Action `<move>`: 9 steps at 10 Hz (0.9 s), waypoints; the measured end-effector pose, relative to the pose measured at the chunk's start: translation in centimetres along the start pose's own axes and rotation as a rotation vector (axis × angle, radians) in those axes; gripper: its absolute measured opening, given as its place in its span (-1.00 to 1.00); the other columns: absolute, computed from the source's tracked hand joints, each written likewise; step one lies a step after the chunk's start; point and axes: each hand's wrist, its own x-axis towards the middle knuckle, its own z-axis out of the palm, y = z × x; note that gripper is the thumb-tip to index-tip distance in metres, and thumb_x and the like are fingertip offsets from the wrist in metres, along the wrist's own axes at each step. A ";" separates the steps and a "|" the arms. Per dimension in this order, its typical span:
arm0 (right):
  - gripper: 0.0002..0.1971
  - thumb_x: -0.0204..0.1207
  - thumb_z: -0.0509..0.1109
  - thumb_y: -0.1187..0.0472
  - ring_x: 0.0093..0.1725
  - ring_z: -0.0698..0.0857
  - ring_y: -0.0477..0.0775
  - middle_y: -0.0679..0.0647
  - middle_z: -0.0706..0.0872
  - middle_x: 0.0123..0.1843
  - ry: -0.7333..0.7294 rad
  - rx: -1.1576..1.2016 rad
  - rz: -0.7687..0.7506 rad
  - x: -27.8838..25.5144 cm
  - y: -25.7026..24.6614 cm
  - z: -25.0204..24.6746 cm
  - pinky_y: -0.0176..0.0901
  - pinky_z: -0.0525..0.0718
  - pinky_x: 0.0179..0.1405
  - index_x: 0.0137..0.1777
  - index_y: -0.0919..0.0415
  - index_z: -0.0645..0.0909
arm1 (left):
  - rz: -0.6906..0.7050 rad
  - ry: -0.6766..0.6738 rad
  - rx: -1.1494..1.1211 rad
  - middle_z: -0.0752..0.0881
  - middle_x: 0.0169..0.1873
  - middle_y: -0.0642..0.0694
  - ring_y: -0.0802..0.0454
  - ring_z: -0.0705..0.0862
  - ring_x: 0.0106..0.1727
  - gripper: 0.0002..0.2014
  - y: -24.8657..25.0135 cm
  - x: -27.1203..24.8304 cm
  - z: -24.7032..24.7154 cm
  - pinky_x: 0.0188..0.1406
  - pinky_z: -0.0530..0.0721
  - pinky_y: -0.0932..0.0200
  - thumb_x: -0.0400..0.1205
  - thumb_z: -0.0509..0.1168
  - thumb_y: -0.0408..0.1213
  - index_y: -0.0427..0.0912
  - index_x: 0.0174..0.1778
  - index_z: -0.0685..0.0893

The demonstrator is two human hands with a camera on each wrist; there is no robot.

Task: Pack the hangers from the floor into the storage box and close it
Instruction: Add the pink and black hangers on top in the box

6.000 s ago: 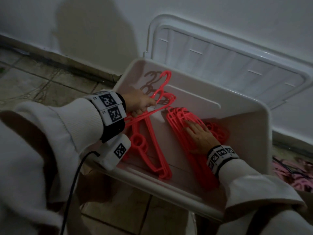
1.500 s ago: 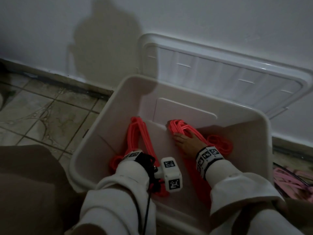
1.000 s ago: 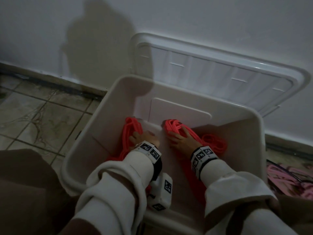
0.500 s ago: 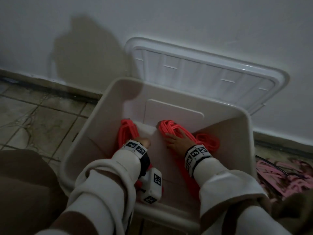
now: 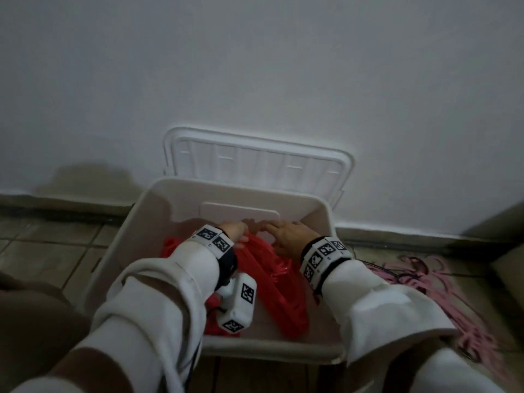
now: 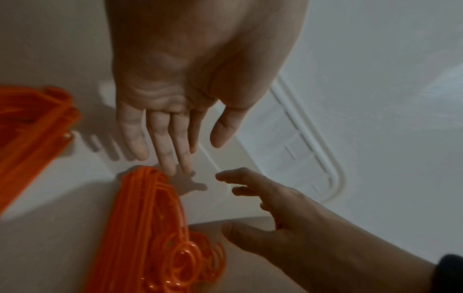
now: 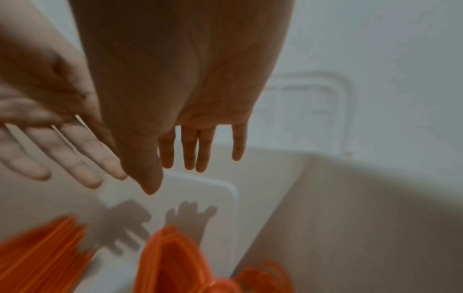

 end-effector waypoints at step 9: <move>-0.33 0.58 0.27 -0.03 0.56 0.27 0.12 0.09 0.17 0.62 -0.181 0.533 0.947 -28.2 18.6 20.1 0.08 0.37 0.48 0.60 0.11 0.08 | 0.140 -0.408 0.444 0.57 -0.28 -0.10 0.13 0.51 -0.36 -0.72 2.6 -2.4 31.7 -0.49 0.44 0.43 0.67 0.14 -0.41 -0.11 -0.38 0.47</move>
